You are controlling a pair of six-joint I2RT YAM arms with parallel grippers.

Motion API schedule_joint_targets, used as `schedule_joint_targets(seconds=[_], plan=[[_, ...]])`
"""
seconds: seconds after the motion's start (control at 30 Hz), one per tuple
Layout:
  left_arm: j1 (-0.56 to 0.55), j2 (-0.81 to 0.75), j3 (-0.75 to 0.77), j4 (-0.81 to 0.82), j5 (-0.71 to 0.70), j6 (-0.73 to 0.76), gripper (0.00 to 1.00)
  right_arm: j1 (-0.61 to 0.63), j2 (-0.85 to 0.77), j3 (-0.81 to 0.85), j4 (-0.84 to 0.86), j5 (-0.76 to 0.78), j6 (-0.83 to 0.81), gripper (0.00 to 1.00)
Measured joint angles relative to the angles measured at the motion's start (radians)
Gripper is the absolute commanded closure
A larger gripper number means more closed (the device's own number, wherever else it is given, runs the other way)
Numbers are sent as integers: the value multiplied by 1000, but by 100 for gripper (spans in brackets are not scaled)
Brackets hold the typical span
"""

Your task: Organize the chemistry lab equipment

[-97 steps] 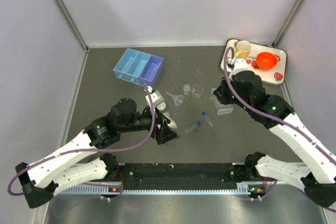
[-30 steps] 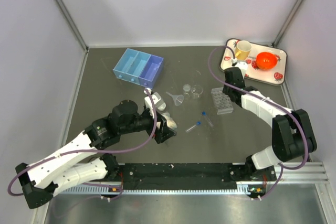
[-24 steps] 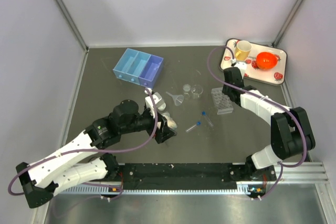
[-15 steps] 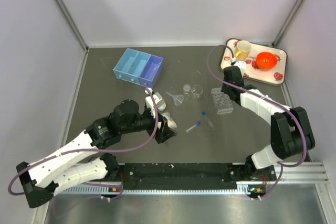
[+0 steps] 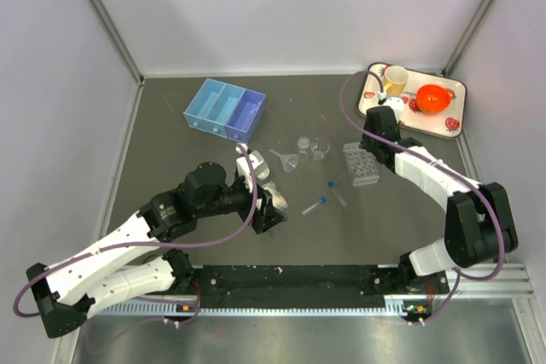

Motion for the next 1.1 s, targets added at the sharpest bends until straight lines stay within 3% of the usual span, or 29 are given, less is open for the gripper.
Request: schedule_joint_targets(seconds=[0.23,0.37,0.67,1.1], plan=[[0,0,1,-9,-1,0,1,3,-129,34,-93,-6,-2,56],[0,0,6,-13,-3,0,1,16,-153,47,-134,-10,-9,61],[0,0,8,-14,-3,0,1,24,-147,43,-201,-39,-9,62],[0,15,10,-14,-5,1,1,24,-6,45,-208,-40,-10,64]])
